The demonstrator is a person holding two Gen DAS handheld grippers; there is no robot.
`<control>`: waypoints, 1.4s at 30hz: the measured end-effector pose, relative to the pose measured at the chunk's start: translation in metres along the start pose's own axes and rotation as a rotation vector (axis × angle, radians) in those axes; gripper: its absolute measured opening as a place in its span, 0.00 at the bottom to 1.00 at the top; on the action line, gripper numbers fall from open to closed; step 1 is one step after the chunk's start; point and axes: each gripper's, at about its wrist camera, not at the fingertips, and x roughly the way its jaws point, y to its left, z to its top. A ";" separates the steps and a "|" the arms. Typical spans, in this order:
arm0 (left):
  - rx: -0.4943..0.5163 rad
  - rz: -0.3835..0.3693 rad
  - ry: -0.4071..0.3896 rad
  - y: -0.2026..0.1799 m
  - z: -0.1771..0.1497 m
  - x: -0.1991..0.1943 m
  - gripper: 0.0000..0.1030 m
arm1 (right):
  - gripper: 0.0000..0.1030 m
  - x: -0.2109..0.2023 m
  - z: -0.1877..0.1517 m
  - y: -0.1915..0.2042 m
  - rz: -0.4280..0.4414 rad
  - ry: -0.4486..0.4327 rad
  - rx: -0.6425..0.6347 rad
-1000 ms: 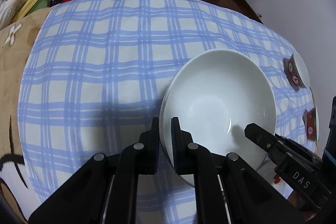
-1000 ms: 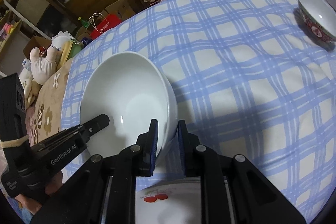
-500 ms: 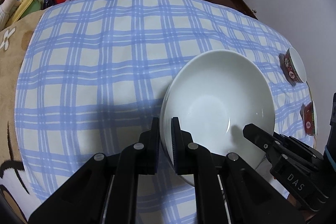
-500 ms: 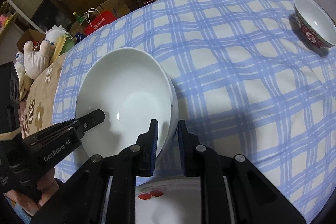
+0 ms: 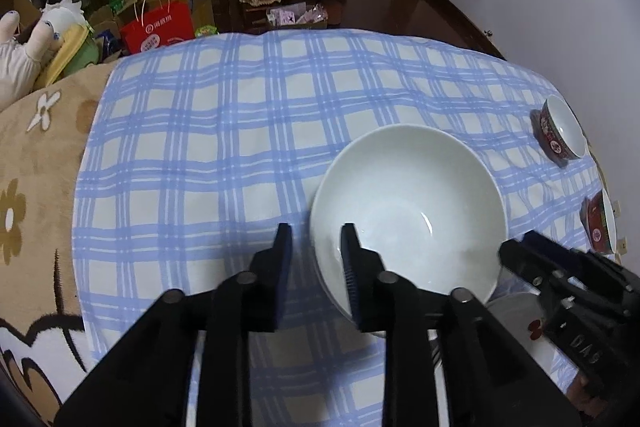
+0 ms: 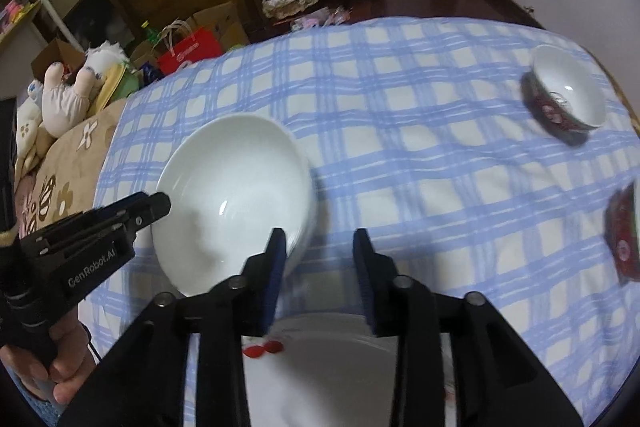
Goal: Organize plates and bowls
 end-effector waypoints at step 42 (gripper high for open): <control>0.270 -0.234 -0.117 -0.275 0.030 -0.070 0.81 | 1.00 -0.176 -0.022 -0.236 -0.330 -0.406 0.222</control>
